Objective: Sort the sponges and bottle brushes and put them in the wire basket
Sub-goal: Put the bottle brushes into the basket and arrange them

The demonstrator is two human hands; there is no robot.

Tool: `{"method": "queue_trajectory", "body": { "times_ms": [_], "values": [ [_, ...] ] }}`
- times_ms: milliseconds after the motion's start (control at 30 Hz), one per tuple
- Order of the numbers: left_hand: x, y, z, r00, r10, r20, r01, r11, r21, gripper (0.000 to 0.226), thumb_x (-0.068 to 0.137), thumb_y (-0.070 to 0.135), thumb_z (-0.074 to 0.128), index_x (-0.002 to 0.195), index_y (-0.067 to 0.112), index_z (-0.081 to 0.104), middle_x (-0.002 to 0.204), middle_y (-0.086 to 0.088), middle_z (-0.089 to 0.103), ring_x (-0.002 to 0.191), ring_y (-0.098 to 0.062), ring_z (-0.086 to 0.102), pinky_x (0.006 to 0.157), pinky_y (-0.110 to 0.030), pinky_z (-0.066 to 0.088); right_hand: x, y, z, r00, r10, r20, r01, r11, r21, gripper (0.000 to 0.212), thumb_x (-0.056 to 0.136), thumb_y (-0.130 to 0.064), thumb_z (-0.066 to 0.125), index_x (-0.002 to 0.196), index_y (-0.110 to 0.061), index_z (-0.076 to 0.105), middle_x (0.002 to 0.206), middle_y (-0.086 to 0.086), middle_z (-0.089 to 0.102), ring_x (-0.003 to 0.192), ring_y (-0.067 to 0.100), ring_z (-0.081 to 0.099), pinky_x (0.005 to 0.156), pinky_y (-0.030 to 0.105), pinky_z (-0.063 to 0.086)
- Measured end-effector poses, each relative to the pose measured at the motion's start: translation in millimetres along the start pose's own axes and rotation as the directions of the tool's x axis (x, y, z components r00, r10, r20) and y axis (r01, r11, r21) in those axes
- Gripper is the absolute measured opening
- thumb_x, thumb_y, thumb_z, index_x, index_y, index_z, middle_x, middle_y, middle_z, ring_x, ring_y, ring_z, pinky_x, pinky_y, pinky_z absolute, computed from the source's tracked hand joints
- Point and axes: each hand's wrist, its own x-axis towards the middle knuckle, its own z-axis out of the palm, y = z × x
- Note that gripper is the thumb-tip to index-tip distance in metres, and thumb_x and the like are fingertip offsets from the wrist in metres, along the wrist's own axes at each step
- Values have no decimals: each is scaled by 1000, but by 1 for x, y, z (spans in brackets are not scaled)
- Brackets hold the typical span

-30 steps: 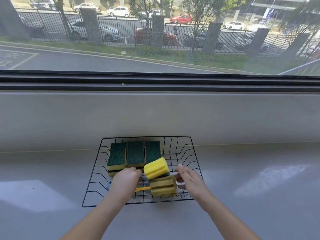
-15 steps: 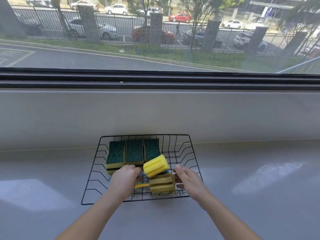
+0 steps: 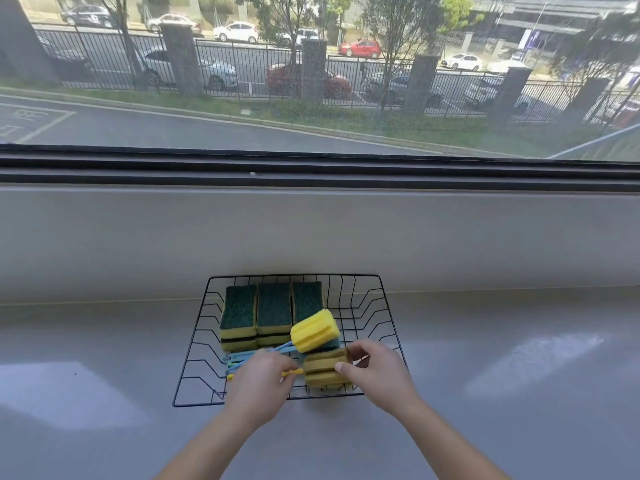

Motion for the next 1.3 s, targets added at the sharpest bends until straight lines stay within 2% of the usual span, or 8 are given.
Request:
{"method": "queue_trajectory", "body": {
  "times_ms": [167, 367, 733, 833, 967, 1033, 1133, 1300],
  "values": [
    [8, -2, 10, 997, -41, 69, 37, 998, 58, 26, 93, 41, 56, 117, 38, 64, 103, 14, 57, 104, -14, 53, 75, -35, 51, -2, -1, 3, 1000, -3, -14, 3, 1000, -9, 23, 84, -40, 74, 104, -29, 71, 93, -14, 66, 85, 3, 62, 68, 19, 48],
    [9, -6, 10, 996, -76, 55, 73, 996, 60, 18, 89, 34, 62, 105, 37, 70, 98, 15, 68, 97, -16, 59, 69, -33, 52, -3, -3, 5, 999, -23, -28, 24, 1000, 16, 8, 86, -35, 74, 90, -36, 67, 86, -12, 67, 78, 1, 61, 58, 11, 40],
    [9, -8, 9, 986, -165, 20, 163, 984, 70, 19, 88, 37, 59, 103, 35, 71, 97, 11, 70, 93, -16, 61, 70, -32, 53, -5, 6, 2, 1000, 10, -19, -9, 998, 69, 30, 84, -43, 76, 112, -36, 67, 103, -17, 67, 92, 2, 64, 79, 25, 55],
    [8, -6, 6, 985, -174, 17, 173, 984, 48, 20, 88, 39, 61, 105, 34, 69, 101, 12, 65, 95, -16, 59, 68, -31, 48, -5, 14, -5, 999, 41, -23, -39, 997, 61, 41, 89, -40, 72, 126, -23, 68, 113, -12, 70, 102, 4, 65, 89, 26, 53],
    [6, -2, -2, 975, -105, -194, 106, 994, -8, 11, 83, 27, 66, 90, 29, 58, 86, 12, 51, 79, -13, 50, 57, -26, 42, -8, 10, -5, 997, 4, 82, 8, 989, -150, 28, 97, -42, 56, 102, -17, 70, 100, 2, 74, 96, 23, 66, 85, 39, 53],
    [10, -1, -6, 968, -66, -241, 60, 998, -33, 24, 83, 24, 65, 104, 27, 56, 98, 10, 53, 87, -14, 51, 61, -27, 47, -9, 7, -1, 992, -24, 125, 53, 970, -239, 26, 98, -42, 52, 101, -23, 69, 97, -2, 72, 94, 21, 64, 82, 38, 52],
    [19, 2, -10, 981, -86, -175, 80, 996, -44, 34, 91, 24, 57, 125, 28, 55, 110, 9, 60, 99, -15, 56, 73, -30, 51, -9, 4, 3, 988, -59, 142, 89, 973, -212, 26, 97, -37, 54, 111, -24, 71, 104, -3, 73, 98, 17, 66, 88, 38, 54],
    [24, 2, -5, 986, -124, -114, 125, 992, 6, 24, 90, 19, 56, 112, 24, 64, 98, 5, 59, 86, -17, 58, 68, -30, 51, -11, 6, -2, 990, -38, 133, 57, 987, -147, 25, 97, -39, 57, 116, -29, 71, 102, -11, 73, 95, 10, 66, 87, 35, 54]
  ]
}}
